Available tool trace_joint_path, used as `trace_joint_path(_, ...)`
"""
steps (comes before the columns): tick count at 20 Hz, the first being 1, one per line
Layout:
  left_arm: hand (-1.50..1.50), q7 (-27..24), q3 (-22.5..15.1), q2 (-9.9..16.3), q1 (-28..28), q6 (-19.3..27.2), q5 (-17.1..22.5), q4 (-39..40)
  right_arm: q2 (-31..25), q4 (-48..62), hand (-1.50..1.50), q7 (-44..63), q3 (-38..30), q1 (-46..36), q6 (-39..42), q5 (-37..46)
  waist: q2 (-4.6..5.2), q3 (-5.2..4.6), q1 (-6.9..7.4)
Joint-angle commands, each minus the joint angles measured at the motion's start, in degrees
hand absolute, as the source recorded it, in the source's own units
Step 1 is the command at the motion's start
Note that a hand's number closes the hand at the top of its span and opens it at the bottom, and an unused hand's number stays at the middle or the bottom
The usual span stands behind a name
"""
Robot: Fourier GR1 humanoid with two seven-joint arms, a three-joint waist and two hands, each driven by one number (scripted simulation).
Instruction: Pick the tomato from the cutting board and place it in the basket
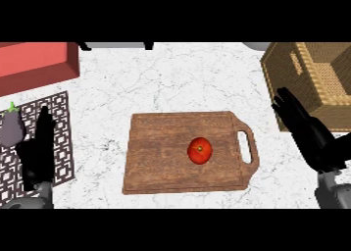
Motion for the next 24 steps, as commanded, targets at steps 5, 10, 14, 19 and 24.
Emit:
trace_joint_path(5,0.0,4.1,-1.5,3.5,-9.3,-8.3,1.8,-2.8,-3.0,12.1,1.5,-8.2,1.8,-15.8,4.2,10.8,0.08,0.97,3.98)
trace_joint_path(10,0.0,5.4,-0.7,3.2,-10.6,-11.1,4.1,0.7,11.6,8.4,-1.5,-22.8,11.2,-15.9,-2.7,18.8,-0.27,0.86,2.7)
trace_joint_path(14,0.0,7.6,0.6,5.6,-9.2,-12.9,5.6,-3.2,12.2,11.3,-1.5,-16.5,10.3,-16.2,-19.3,30.5,-0.8,0.8,2.32)
trace_joint_path(19,0.0,8.5,0.4,5.4,-8.8,-13.1,5.5,-3.6,8.3,6.0,-1.5,5.1,11.4,-23.0,-23.7,41.4,-1.3,0.69,1.28)
trace_joint_path(24,0.0,8.0,1.2,5.5,-9.3,-12.6,5.2,-1.8,-4.9,5.5,-1.5,17.5,16.0,-26.9,0.5,40.0,-1.47,0.49,0.98)
